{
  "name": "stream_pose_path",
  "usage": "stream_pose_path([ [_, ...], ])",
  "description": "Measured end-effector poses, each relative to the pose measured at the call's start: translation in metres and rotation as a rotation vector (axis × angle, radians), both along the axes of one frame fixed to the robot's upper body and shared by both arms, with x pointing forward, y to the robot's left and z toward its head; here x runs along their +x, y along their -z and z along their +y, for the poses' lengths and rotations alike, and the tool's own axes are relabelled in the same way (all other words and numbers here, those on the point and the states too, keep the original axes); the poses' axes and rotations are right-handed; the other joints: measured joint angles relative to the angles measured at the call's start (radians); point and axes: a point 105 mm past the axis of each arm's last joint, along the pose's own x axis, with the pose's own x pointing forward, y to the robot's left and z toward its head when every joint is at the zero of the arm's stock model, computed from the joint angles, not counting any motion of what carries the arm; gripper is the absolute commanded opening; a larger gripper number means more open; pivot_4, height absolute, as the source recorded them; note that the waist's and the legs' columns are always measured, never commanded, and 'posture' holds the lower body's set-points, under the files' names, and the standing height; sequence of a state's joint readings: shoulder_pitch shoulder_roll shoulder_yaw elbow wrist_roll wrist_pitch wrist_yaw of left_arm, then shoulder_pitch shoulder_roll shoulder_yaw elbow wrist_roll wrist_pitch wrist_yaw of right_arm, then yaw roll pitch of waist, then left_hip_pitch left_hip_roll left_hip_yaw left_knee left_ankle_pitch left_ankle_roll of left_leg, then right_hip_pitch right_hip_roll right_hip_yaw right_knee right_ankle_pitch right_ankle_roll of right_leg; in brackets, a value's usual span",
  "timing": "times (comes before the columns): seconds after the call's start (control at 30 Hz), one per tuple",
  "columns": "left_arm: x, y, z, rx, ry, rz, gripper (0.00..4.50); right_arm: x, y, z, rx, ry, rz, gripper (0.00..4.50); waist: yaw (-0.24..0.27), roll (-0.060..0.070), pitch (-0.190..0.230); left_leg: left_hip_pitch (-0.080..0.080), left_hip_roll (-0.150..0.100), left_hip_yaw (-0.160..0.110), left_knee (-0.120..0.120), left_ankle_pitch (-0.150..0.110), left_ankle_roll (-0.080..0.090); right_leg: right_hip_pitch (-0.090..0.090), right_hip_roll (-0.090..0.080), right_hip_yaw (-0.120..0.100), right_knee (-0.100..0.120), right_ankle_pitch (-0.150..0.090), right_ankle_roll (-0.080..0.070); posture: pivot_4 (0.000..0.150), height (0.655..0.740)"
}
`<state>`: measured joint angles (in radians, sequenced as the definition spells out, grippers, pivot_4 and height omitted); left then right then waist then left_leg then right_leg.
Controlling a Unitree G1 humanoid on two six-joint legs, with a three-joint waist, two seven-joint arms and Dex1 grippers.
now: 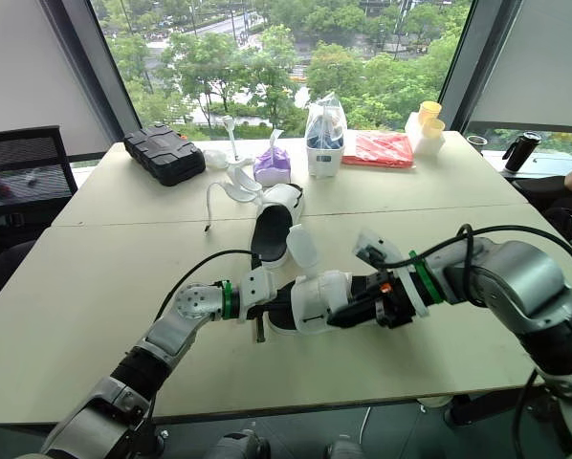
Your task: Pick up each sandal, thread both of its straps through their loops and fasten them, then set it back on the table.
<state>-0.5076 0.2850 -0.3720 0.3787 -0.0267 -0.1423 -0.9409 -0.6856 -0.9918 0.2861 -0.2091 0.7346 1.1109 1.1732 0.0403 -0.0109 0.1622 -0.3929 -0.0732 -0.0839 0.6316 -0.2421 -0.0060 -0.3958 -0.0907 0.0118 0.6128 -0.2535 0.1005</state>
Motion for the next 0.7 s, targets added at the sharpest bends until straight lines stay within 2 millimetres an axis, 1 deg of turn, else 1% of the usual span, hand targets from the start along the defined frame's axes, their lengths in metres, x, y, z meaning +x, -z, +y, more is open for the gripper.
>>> stream_pose_path([
  [0.13,0.000,0.000,0.000,0.000,0.000,-0.001,0.00,0.009,0.007,-0.003,-0.014,0.003,-0.001,0.05,-0.001,0.000,0.000,0.000,0.000,0.000,0.000,0.001,0.002,0.000,0.000,0.000,0.000,0.000,0.000,0.150,0.7400],
  [0.3,0.001,0.001,0.001,-0.001,-0.014,-0.001,0.00,0.032,0.013,0.001,-0.018,0.011,-0.012,0.05,-0.003,0.000,0.000,0.001,0.000,0.000,0.000,0.000,0.000,0.000,0.000,0.000,0.000,0.002,0.000,0.150,0.7400],
  [0.4,0.000,0.001,0.001,-0.004,-0.018,-0.002,0.00,0.039,0.016,0.000,-0.010,0.014,0.003,0.97,-0.004,0.001,0.000,0.001,0.000,0.000,0.000,0.000,0.000,0.000,0.000,0.000,0.001,0.002,0.000,0.150,0.7400],
  [0.47,0.000,0.001,0.002,-0.004,-0.021,-0.002,0.00,0.041,0.014,0.001,0.009,0.009,0.016,2.00,-0.004,0.001,-0.001,0.002,0.000,0.000,0.001,0.000,0.000,0.000,0.001,0.000,0.001,0.002,0.000,0.150,0.7400],
  [0.6,0.001,0.002,0.003,-0.004,-0.028,-0.004,0.00,0.052,0.005,0.002,0.040,0.050,0.013,3.83,-0.005,0.002,-0.001,0.002,0.000,0.000,0.001,0.000,0.000,0.001,0.001,0.000,0.001,0.003,-0.001,0.150,0.7400],
  [0.7,0.001,0.002,0.003,-0.004,-0.027,-0.004,0.00,0.063,0.000,-0.001,0.068,0.119,0.033,3.83,-0.005,0.002,-0.001,0.002,0.000,0.000,0.001,0.000,0.000,0.000,0.001,0.000,0.001,0.003,-0.001,0.150,0.7400],
])
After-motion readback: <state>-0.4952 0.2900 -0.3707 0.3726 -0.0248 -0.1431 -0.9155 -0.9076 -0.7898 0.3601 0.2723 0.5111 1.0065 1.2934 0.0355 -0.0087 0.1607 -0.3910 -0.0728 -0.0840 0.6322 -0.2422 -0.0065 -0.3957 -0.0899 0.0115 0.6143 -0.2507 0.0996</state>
